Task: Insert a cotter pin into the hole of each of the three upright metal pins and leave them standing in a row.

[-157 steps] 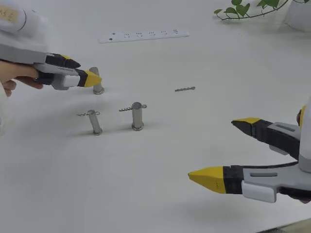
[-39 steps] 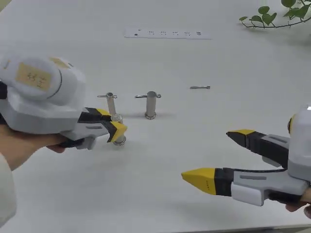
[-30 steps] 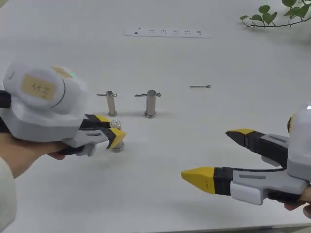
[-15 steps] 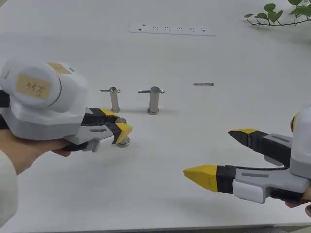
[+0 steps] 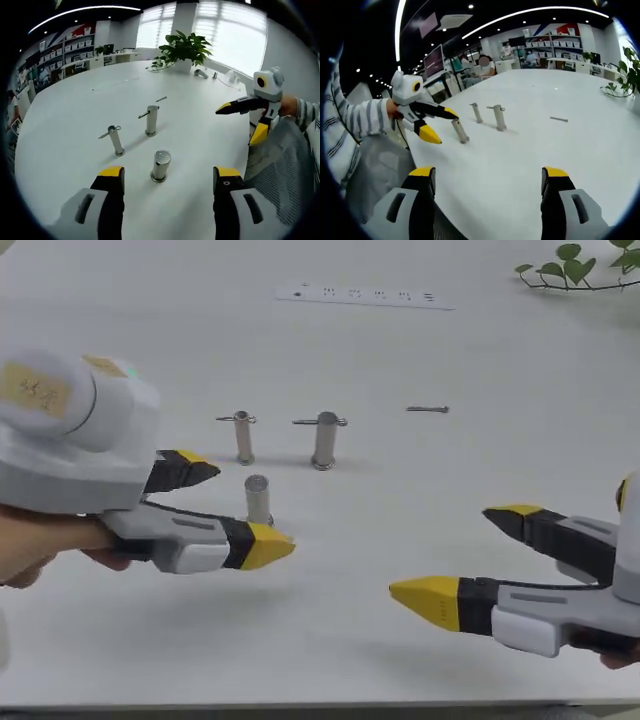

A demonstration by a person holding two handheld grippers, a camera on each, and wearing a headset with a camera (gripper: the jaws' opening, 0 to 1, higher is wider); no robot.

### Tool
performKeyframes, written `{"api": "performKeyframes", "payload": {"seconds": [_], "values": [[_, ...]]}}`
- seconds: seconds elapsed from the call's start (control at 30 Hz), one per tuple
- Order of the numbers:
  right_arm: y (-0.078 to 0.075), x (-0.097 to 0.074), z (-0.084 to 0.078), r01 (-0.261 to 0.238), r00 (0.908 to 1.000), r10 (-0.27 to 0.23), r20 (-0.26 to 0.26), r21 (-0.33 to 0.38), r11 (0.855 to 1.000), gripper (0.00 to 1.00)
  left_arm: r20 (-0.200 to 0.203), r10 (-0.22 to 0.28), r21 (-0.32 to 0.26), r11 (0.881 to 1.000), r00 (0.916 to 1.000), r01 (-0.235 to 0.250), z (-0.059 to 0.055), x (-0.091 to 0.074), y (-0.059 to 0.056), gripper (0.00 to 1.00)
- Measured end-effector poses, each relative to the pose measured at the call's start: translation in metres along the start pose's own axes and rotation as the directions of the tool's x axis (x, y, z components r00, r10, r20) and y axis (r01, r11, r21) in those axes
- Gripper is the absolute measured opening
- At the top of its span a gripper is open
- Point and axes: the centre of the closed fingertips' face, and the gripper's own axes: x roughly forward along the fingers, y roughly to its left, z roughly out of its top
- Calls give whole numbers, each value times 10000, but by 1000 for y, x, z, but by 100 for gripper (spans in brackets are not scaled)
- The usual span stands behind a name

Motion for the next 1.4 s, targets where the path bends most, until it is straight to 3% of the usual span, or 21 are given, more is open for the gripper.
{"api": "performKeyframes", "payload": {"seconds": [0.07,0.13,0.17,0.2,0.33,0.43,0.47,0.5,0.57,0.73,0.8,0.9,0.97,1.13,1.4], "values": [[0,0,0,-3,10000,3,-10,5,10000,88,136,256,318,9992,9996,-261,-1,-3,4,76],[0,0,0,10,10000,-10,-43,12,10000,88,280,460,-173,9988,9986,-455,-2,-5,8,80],[-1,0,0,13,10000,-12,-60,32,10000,88,170,469,-487,9978,9988,-460,-5,-6,9,85],[-1,-1,0,20,10000,-19,-65,66,10000,88,68,312,-499,9983,9995,-309,-8,-7,7,88],[-3,-2,0,28,9999,-27,-139,12,10000,88,381,413,-612,9974,9984,-389,-10,-13,5,99],[-6,-3,0,20,9997,-20,-233,-24,10000,89,409,451,-679,9968,9981,-422,-13,-15,4,100],[-7,-3,0,16,9996,-17,-280,-34,10000,89,185,288,-644,9975,9994,-275,-17,-16,1,100],[-10,-3,-2,18,9991,-22,-425,-89,10000,89,-400,158,-510,9985,9991,-178,-26,-17,-3,100],[-13,-3,-4,14,9979,-33,-653,-297,9996,89,-587,337,-226,9991,9977,-351,-31,-17,-1,100],[-27,-5,-1,-57,9932,-46,-1165,-879,9961,89,-294,415,-329,9986,9987,-425,-33,-20,-1,100],[-35,-4,1,-124,9917,-4,-1287,-989,9950,89,-509,520,-133,9985,9973,-528,-37,-21,2,100],[-46,-3,3,-267,9877,74,-1559,-1225,9921,89,-295,375,-492,9980,9989,-389,-35,-22,2,100],[-55,-2,4,-314,9825,37,-1864,-1461,9888,89,31,471,-647,9968,9989,-468,-30,-24,5,100],[-74,2,13,-598,9693,76,-2458,-2056,9768,88,72,489,-717,9963,9988,-483,-29,-26,6,100],[-93,18,40,-1466,9423,313,-3333,-3268,9336,88,-113,204,-1269,9917,9997,-216,-32,-26,-2,99]]}}
